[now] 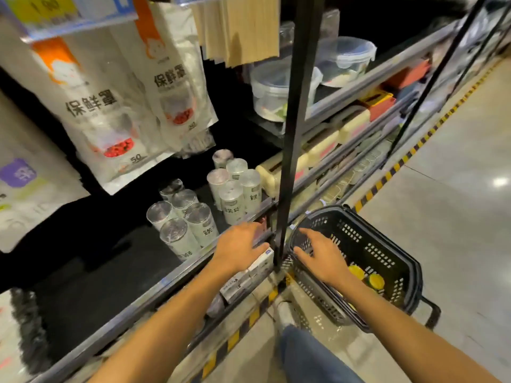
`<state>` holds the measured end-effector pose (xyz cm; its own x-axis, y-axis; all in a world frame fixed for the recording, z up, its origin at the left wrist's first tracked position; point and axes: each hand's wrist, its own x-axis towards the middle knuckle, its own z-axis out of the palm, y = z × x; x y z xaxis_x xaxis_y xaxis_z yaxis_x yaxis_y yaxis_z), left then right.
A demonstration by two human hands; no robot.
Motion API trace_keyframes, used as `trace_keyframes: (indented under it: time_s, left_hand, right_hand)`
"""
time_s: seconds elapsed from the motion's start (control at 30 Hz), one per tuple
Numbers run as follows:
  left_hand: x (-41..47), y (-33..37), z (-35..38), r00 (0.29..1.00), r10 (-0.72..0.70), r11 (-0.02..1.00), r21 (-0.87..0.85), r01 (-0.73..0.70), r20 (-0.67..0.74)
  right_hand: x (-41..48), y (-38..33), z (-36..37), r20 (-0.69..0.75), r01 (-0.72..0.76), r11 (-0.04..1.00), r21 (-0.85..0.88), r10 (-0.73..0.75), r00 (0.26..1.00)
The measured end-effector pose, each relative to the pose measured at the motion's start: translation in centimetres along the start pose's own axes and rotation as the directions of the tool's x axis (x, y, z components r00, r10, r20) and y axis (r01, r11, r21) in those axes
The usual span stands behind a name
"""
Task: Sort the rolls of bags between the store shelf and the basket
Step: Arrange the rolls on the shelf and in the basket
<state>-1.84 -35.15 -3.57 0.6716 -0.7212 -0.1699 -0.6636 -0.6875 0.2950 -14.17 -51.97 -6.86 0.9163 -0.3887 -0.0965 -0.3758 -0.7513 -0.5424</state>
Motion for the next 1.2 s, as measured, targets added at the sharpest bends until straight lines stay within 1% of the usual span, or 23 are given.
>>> trace_keyframes:
  time_s: [0.07,0.13,0.23,0.33,0.43,0.5,0.7,0.83,0.93,1.0,1.07,1.17,1.2]
  left_hand:
    - [0.8,2.4,0.7,0.998,0.066,0.998,-0.009,-0.066,0.023]
    - [2.0,4.9,1.5,0.987,0.137,0.99,0.014,-0.139,0.079]
    - [4.6,8.5,2.8,0.967,0.212,0.975,0.037,-0.219,0.14]
    - [7.9,12.1,4.3,0.939,0.281,0.953,0.057,-0.297,0.198]
    - [11.2,15.6,6.1,0.912,0.304,0.942,0.057,-0.331,0.277]
    - [13.4,17.9,7.3,0.889,0.337,0.922,0.082,-0.378,0.308]
    - [19.4,24.0,10.1,0.826,0.399,0.881,0.083,-0.465,0.398]
    - [22.6,27.0,12.7,0.76,0.435,0.843,0.079,-0.532,0.483]
    - [25.4,28.8,15.1,0.706,0.48,0.797,0.078,-0.599,0.521]
    - [27.6,29.9,17.7,0.651,0.518,0.76,0.051,-0.648,0.556]
    - [30.2,30.6,21.7,0.603,0.541,0.733,0.022,-0.68,0.586]
    - [34.4,30.7,29.1,0.534,0.577,0.687,-0.014,-0.726,0.618]
    - [35.6,30.5,31.8,0.514,0.586,0.67,-0.018,-0.742,0.626]
  right_hand:
    - [-1.8,2.5,-0.6,-0.027,-0.077,0.997,0.005,0.078,0.997]
    - [-3.2,4.8,-1.3,-0.061,-0.15,0.988,0.027,0.152,0.987]
    - [-4.7,8.4,-2.1,-0.1,-0.275,0.959,0.071,0.281,0.954]
    - [-5.4,12.2,-2.9,-0.109,-0.384,0.916,0.119,0.397,0.911]
    - [-5.6,16.0,-3.5,-0.12,-0.465,0.867,0.18,0.488,0.864]
    - [-5.4,18.3,-3.9,-0.117,-0.519,0.823,0.231,0.553,0.825]
    - [-4.7,23.7,-5.2,-0.124,-0.619,0.709,0.338,0.685,0.718]
    - [-4.4,26.1,-4.5,-0.088,-0.68,0.585,0.442,0.783,0.616]
    - [-3.7,27.5,-3.2,-0.045,-0.715,0.464,0.524,0.853,0.52]
    - [-2.9,28.9,-1.7,-0.017,-0.734,0.37,0.569,0.898,0.44]
    - [-1.6,31.1,0.8,-0.002,-0.735,0.292,0.612,0.93,0.367]
    - [0.8,35.4,5.8,0.015,-0.727,0.156,0.669,0.975,0.222]
    - [1.5,36.9,7.7,0.032,-0.732,0.123,0.67,0.98,0.194]
